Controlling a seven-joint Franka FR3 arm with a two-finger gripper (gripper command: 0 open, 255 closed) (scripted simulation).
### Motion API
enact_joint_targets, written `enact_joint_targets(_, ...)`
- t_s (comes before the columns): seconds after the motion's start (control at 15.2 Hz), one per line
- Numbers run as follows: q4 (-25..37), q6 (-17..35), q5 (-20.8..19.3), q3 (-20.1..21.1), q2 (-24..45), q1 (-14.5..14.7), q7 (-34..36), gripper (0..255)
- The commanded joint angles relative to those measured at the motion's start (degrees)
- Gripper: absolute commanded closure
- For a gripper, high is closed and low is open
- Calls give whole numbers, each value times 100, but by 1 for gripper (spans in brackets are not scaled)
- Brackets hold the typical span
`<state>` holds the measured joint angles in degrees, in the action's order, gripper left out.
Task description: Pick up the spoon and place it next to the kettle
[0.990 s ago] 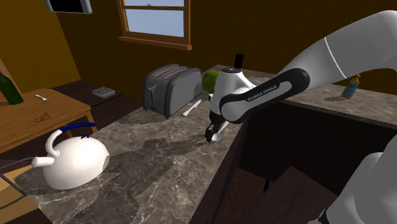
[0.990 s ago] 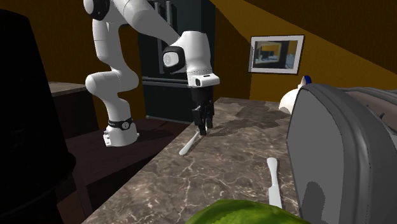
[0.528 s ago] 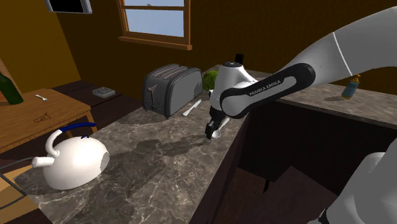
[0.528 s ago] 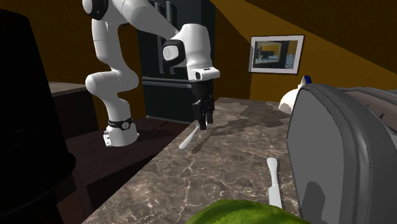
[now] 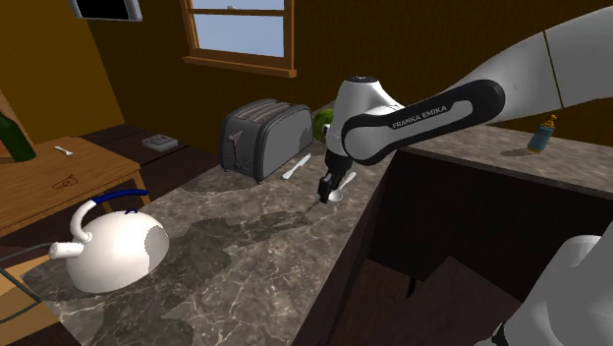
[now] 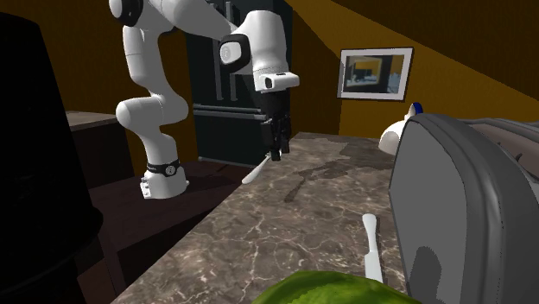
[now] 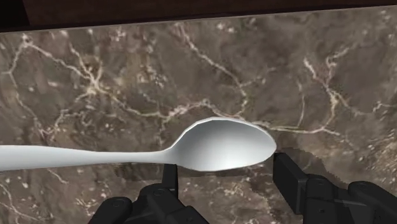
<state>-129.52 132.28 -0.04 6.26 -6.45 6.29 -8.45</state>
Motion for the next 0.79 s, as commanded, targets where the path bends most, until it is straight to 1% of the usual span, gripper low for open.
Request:
enact_joint_targets(0.0,97,-155,8,-4,-56,-1,-10,255)
enact_joint_targets(0.73,679,-1008,43,-20,-327,-1,-43,255)
